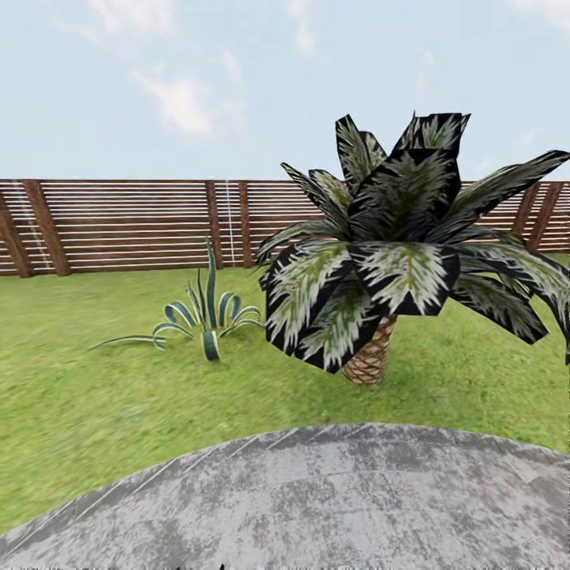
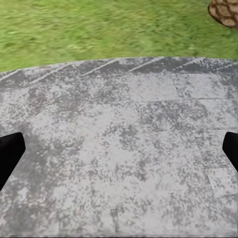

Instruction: In the garden, pick up the pesticide atomizer on the floor and spray pesticide onto both trees until each tree trunk is fully covered.

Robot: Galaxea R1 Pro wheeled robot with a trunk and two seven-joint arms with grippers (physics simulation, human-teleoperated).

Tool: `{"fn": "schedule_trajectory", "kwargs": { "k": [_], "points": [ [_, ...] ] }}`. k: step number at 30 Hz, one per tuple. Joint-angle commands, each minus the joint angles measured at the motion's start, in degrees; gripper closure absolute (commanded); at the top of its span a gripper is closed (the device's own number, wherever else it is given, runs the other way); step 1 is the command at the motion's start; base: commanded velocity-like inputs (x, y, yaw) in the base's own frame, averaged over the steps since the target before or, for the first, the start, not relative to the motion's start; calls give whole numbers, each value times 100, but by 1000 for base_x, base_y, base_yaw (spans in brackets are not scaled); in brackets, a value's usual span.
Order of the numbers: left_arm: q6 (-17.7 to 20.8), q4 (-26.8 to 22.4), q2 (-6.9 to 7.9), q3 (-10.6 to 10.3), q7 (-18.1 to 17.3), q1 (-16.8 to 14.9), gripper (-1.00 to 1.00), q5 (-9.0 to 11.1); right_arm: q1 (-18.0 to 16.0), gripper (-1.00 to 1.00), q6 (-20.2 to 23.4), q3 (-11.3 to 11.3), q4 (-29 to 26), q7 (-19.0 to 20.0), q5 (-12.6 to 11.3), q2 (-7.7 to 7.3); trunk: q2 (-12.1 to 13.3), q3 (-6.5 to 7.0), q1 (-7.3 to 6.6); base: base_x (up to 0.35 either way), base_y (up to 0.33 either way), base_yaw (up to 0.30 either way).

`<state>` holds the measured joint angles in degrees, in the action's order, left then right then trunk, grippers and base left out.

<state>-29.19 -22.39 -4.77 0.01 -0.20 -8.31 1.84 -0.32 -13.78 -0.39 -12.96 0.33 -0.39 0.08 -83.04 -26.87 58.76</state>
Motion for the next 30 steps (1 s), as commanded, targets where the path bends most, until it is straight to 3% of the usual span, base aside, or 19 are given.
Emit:
{"fn": "schedule_trajectory", "kwargs": {
  "k": [1, 17, 30],
  "points": [
    [-17, 4, 0, -1, -2, -3, -100, 18, -3, -100, -20, -5, 4, 3, -4, 1, -3, -6, -3, -249, 202, -84],
    [-17, 3, 1, 2, -1, -3, -100, 18, -3, -100, -20, -11, 4, 7, -5, -18, -3, -6, -3, -249, 204, -243],
    [-21, -2, 2, 8, 2, -3, -100, 27, -3, -100, -20, -13, 4, 9, -8, -25, -3, -6, -3, -32, 26, -278]
  ]
}}
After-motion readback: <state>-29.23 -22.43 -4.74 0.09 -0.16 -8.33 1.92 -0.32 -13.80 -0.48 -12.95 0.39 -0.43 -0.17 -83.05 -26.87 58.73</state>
